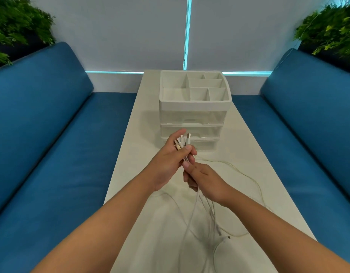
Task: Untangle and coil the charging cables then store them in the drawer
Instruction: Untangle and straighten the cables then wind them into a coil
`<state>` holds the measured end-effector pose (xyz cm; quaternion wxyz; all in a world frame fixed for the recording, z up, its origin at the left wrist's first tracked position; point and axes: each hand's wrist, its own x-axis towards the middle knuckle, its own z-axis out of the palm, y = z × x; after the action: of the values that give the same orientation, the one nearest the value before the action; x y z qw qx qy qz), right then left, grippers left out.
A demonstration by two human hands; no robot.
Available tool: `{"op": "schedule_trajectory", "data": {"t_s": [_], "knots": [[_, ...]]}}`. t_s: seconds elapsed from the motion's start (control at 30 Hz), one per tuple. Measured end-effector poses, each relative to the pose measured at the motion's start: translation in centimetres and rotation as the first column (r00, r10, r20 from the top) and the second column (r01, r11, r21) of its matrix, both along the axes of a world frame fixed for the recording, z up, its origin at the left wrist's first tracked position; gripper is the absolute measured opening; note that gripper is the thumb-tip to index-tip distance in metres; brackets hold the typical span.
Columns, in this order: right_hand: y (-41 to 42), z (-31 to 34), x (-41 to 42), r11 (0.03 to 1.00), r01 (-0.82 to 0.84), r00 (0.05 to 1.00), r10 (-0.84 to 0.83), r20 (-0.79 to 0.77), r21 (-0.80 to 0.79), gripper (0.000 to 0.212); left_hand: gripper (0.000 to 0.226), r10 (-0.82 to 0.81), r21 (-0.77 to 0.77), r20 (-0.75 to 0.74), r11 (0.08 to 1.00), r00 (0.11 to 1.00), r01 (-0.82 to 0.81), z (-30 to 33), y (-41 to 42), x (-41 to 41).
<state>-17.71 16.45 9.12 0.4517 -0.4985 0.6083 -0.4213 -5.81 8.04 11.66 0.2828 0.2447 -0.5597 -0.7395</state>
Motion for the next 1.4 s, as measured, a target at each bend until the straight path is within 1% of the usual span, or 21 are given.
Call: {"op": "schedule_trajectory", "data": {"t_s": [0.07,0.1,0.17,0.27,0.33,0.47,0.53,0.6,0.63,0.67,0.7,0.77,0.83,0.9,0.97,1.03,1.1,1.2,1.27,1.33,1.4], "knots": [[0.2,0.1,-0.4,1.000,-0.029,1.000,0.029,0.012,0.009,0.040,0.033,0.030,-0.101,0.047,0.995,0.998,-0.026,-0.2,-0.1,0.0],[0.3,0.3,-0.6,0.998,-0.059,0.998,0.059,0.000,0.018,0.031,0.028,0.057,-0.152,0.065,0.987,0.996,-0.047,-0.2,-0.2,0.0],[0.2,0.3,-1.1,0.990,-0.127,0.991,0.129,-0.045,0.057,0.014,0.022,0.093,-0.153,0.051,0.985,0.994,-0.085,0.1,-0.6,-0.1],[-0.2,0.4,-1.7,0.988,-0.139,0.968,0.151,-0.199,0.072,0.034,0.023,0.060,0.061,-0.105,0.997,0.993,-0.054,1.1,-1.2,-0.5],[-0.2,0.2,-1.8,0.991,-0.127,0.944,0.135,-0.303,0.046,0.042,0.024,0.050,0.128,-0.185,0.991,0.981,-0.026,1.9,-1.7,-0.8],[0.3,-2.1,-1.9,0.998,-0.067,0.902,0.067,-0.427,0.015,0.060,0.022,0.098,0.172,-0.295,0.984,0.950,-0.048,3.6,-3.1,-0.7],[0.4,-3.0,-2.1,0.996,-0.065,0.878,0.083,-0.472,0.055,0.068,0.021,0.103,0.145,-0.282,0.987,0.954,-0.063,3.9,-3.6,-0.5],[0.4,-3.0,-2.0,0.990,-0.072,0.870,0.121,-0.477,0.119,0.087,0.020,0.093,0.115,-0.232,0.991,0.968,-0.067,3.4,-3.5,-0.3],[0.3,-2.4,-1.9,0.989,-0.071,0.884,0.123,-0.452,0.129,0.097,0.020,0.090,0.111,-0.209,0.992,0.974,-0.067,3.0,-3.3,-0.3],[0.0,-1.5,-1.7,0.992,-0.060,0.902,0.102,-0.418,0.112,0.102,0.019,0.084,0.115,-0.191,0.991,0.978,-0.063,2.6,-3.0,-0.3],[-0.4,-0.4,-1.5,0.997,-0.049,0.923,0.069,-0.378,0.064,0.097,0.020,0.075,0.123,-0.177,0.991,0.981,-0.053,2.1,-2.7,-0.4],[-1.5,1.7,-1.6,0.999,-0.040,0.962,0.029,-0.272,-0.035,0.064,0.022,0.048,0.145,-0.168,0.989,0.985,-0.024,1.6,-2.1,-0.5],[-2.4,3.5,-1.5,0.996,-0.076,0.976,0.066,-0.206,-0.043,0.029,0.025,0.042,0.164,-0.175,0.986,0.984,-0.013,1.6,-1.8,-0.5],[-2.8,4.3,-1.1,0.996,-0.090,0.984,0.088,-0.154,-0.003,0.015,0.024,0.048,0.112,-0.153,0.993,0.987,-0.031,1.9,-2.0,-0.7],[-2.9,4.5,-0.8,0.996,-0.079,0.994,0.082,-0.068,0.038,0.012,0.022,0.061,-0.043,-0.051,0.997,0.997,-0.063,2.2,-2.2,-0.8],[-2.9,4.7,-0.7,0.994,-0.091,0.996,0.090,0.016,0.061,0.015,0.022,0.093,-0.193,0.080,0.978,0.992,-0.076,2.6,-2.0,-0.9],[-2.8,5.1,-0.9,0.992,-0.108,0.993,0.105,0.053,0.059,0.020,0.023,0.129,-0.236,0.127,0.967,0.984,-0.096,2.9,-2.0,-1.0],[-3.0,5.9,-1.2,0.998,-0.061,0.988,0.061,0.142,-0.005,0.026,0.036,0.095,-0.091,0.059,0.992,0.994,-0.090,2.5,-2.0,-1.2],[-3.2,6.4,-1.3,1.000,-0.004,0.971,0.011,0.241,-0.028,0.023,0.042,0.032,0.032,0.016,0.999,0.999,-0.032,1.8,-1.5,-1.4],[-3.3,6.6,-1.3,1.000,0.025,0.948,-0.025,0.317,0.005,0.024,0.056,-0.042,0.151,-0.058,0.987,0.997,0.050,0.9,-0.7,-1.7],[-3.3,6.5,-1.4,0.996,0.069,0.927,-0.087,0.366,0.062,0.025,0.067,-0.088,0.197,-0.105,0.975,0.991,0.107,0.3,0.5,-1.9]]}}
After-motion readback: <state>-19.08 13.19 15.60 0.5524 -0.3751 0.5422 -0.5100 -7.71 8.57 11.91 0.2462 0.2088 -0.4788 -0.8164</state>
